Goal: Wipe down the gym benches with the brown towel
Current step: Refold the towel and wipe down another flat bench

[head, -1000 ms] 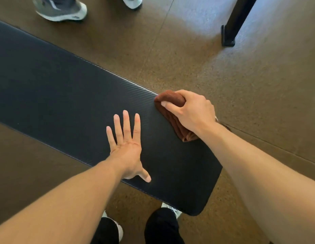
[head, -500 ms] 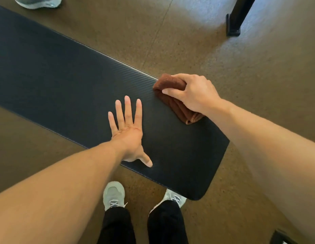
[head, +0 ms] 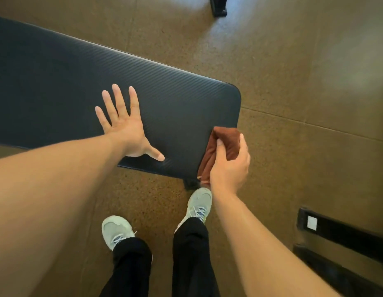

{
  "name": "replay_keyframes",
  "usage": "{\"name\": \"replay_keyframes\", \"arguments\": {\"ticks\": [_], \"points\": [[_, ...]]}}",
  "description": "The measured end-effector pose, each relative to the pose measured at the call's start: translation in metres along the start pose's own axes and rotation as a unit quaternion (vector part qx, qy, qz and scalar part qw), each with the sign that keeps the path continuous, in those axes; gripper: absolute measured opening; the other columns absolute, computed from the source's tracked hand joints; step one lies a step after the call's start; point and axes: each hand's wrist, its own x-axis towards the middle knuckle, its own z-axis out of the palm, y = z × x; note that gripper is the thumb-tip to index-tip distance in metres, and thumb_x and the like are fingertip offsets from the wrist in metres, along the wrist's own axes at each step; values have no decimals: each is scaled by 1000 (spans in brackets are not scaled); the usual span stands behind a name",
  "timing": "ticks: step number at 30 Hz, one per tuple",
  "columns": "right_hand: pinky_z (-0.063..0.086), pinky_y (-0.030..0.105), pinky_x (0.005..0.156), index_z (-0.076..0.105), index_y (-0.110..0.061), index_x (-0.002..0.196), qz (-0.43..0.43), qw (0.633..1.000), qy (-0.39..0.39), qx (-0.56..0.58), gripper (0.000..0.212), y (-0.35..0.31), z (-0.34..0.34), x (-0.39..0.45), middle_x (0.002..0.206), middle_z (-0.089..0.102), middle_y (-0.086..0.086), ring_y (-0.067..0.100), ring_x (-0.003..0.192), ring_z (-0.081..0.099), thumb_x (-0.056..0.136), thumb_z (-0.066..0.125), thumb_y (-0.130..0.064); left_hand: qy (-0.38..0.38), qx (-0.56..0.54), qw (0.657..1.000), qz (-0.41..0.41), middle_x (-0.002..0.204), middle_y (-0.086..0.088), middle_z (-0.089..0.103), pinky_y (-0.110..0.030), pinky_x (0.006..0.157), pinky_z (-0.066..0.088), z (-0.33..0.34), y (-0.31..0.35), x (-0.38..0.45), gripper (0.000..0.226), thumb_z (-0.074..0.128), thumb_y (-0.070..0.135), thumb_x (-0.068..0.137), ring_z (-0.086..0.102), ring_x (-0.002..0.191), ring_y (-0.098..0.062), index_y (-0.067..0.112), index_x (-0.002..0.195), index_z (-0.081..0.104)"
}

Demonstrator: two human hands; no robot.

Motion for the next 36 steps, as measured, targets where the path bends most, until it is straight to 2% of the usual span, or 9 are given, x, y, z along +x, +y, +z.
{"name": "replay_keyframes", "arguments": {"ticks": [4, 7, 10, 15, 18, 22, 26, 31, 36], "points": [[49, 35, 105, 43, -40, 152, 135, 988, 34, 70, 62, 31, 4, -59, 145, 54, -13, 14, 130, 56, 97, 56, -63, 3, -5, 1000, 11, 147, -15, -56, -60, 119, -18, 1, -2, 0, 181, 90, 74, 39, -49, 137, -37, 21, 139, -52], [47, 46, 113, 41, -35, 155, 128, 988, 57, 68, 59, 23, 15, -57, 151, 48, -8, 17, 136, 51, 101, 55, -55, 3, -4, 1000, 21, 146, -16, -57, -60, 118, -20, 3, -3, 2, 181, 90, 73, 39, -49, 137, -38, 21, 138, -53], [35, 51, 120, 42, -26, 156, 15, 998, 58, -12, 58, 7, 15, -28, 158, 44, 0, 23, 146, 39, 103, 57, -45, 2, -8, 1000, 27, 146, -16, -57, -61, 117, -20, 4, -4, 4, 182, 91, 73, 38, -50, 136, -38, 21, 137, -53], [16, 55, 126, 31, -27, 161, -110, 983, -9, -146, 68, -42, 35, 56, 170, 23, 2, 31, 158, 10, 103, 43, -60, 4, -13, 999, 36, 144, -17, -58, -62, 116, -21, 7, -7, 10, 183, 91, 73, 38, -51, 135, -39, 21, 136, -54], [4, 52, 129, 33, -25, 161, -239, 937, -46, -252, 67, -77, 59, 71, 172, 16, 3, 35, 159, -2, 105, 33, -60, 10, -14, 999, 40, 144, -17, -58, -62, 115, -23, 8, -9, 12, 183, 90, 74, 38, -51, 135, -40, 20, 137, -54], [13, 54, 128, 46, -25, 155, -441, 849, -140, -255, 58, -70, 80, 25, 169, 29, 1, 34, 160, 7, 104, 43, -52, 20, -9, 999, 48, 144, -18, -58, -61, 113, -24, 9, -11, 11, 183, 90, 75, 37, -51, 134, -40, 20, 139, -52], [15, 54, 128, 53, -25, 151, -503, 807, -168, -259, 52, -14, 46, -17, 166, 36, 2, 33, 159, 14, 104, 53, -47, 21, -9, 997, 70, 143, -18, -59, -60, 112, -26, 10, -15, 12, 181, 90, 74, 40, -53, 133, -40, 19, 139, -52], [9, 60, 127, 45, -34, 154, -393, 862, -122, -297, 54, 36, -8, -13, 169, 29, -1, 30, 159, 13, 104, 47, -53, 32, 53, 987, 149, 146, -14, -57, -56, 115, -24, 13, -46, 14, 178, 84, 81, 40, -52, 135, -37, 23, 142, -49], [11, 60, 127, 45, -34, 154, -242, 938, -24, -248, 52, -5, 37, -29, 169, 26, -2, 31, 159, 12, 106, 43, -53, 96, 145, 950, 261, 156, -8, -47, -49, 124, -15, 27, -98, 10, 161, 68, 92, 51, -45, 143, -28, 24, 151, -38]]}}
